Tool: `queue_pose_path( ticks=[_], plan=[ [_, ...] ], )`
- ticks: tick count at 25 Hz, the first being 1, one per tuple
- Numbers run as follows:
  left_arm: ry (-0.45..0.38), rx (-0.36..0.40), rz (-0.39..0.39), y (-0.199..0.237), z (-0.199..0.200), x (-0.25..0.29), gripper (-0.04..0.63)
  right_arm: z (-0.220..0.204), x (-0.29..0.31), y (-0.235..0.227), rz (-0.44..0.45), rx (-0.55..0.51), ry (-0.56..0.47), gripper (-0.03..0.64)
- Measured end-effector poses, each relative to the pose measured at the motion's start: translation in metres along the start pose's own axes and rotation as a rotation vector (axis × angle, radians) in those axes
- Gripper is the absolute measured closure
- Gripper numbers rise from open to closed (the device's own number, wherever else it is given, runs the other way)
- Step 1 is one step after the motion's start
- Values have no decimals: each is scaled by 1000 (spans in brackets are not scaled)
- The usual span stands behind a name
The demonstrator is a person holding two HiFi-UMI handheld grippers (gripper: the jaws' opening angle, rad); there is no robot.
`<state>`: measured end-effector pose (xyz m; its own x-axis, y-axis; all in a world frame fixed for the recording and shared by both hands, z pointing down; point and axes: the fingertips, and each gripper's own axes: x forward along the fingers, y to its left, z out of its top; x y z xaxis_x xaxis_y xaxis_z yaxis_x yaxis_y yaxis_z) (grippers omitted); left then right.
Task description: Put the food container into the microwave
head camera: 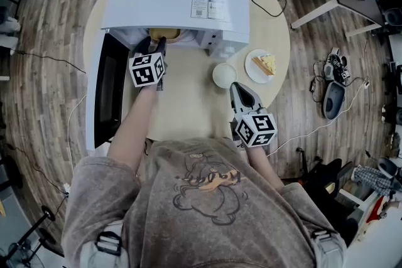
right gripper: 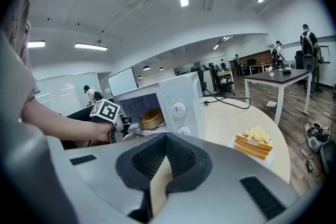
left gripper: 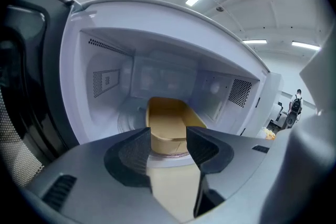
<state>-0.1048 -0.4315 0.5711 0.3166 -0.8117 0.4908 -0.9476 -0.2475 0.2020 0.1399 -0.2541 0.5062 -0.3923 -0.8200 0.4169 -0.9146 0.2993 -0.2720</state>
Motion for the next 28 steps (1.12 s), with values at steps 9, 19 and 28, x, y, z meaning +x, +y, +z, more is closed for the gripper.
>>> queue_pose_path(
  ticks=[9, 19, 28],
  plan=[
    [-9, -10, 0, 7, 7, 15, 379, -1, 5, -1, -6, 1, 12, 612],
    [-18, -26, -1, 10, 12, 16, 379, 1, 0, 0, -33, -4, 13, 612],
    [-51, -44, -49, -1, 9, -22, 379, -11, -22, 12, -78, -1, -13, 612]
  ],
)
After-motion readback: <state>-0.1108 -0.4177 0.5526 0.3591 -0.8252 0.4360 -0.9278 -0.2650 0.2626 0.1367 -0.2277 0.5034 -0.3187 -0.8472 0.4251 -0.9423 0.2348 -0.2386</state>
